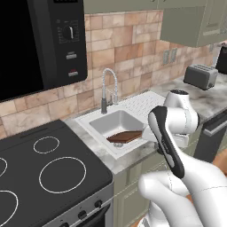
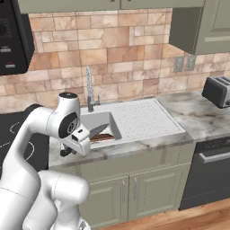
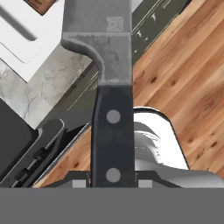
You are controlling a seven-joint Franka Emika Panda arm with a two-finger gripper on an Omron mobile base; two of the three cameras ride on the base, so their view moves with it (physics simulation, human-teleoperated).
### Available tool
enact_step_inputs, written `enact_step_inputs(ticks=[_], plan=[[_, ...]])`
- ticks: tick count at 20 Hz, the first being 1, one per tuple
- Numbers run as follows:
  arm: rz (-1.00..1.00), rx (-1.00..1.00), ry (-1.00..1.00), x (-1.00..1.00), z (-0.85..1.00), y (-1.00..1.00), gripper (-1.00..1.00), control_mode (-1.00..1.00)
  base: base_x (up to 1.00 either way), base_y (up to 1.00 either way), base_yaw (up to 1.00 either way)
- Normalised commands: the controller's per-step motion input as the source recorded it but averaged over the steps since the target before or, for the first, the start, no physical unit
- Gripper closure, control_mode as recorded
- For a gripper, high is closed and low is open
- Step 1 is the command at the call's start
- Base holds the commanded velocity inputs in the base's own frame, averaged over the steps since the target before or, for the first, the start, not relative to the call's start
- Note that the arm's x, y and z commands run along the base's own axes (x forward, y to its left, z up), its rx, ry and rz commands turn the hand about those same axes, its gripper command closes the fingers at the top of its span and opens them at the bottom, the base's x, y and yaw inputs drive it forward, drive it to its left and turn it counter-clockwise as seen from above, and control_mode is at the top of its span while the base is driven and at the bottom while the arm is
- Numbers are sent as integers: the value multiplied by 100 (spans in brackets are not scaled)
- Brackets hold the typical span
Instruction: Move the cutting board and knife to the sink. Then move spray from the cabinet to the counter.
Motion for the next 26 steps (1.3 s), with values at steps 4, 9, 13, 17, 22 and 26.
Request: enact_step_inputs(ticks=[4, 9, 13, 17, 22, 26], plan=[[0, 0, 0, 0, 0, 0, 100, 100, 43, -30, 40], [0, 0, 0, 0, 0, 0, 100, 100, 47, -28, 40], [0, 0, 0, 0, 0, 0, 100, 100, 44, -33, 36], [0, 0, 0, 0, 0, 0, 100, 100, 39, -36, 34], [0, 0, 0, 0, 0, 0, 100, 100, 35, -35, 24], [0, 0, 0, 0, 0, 0, 100, 100, 32, -27, 12]])
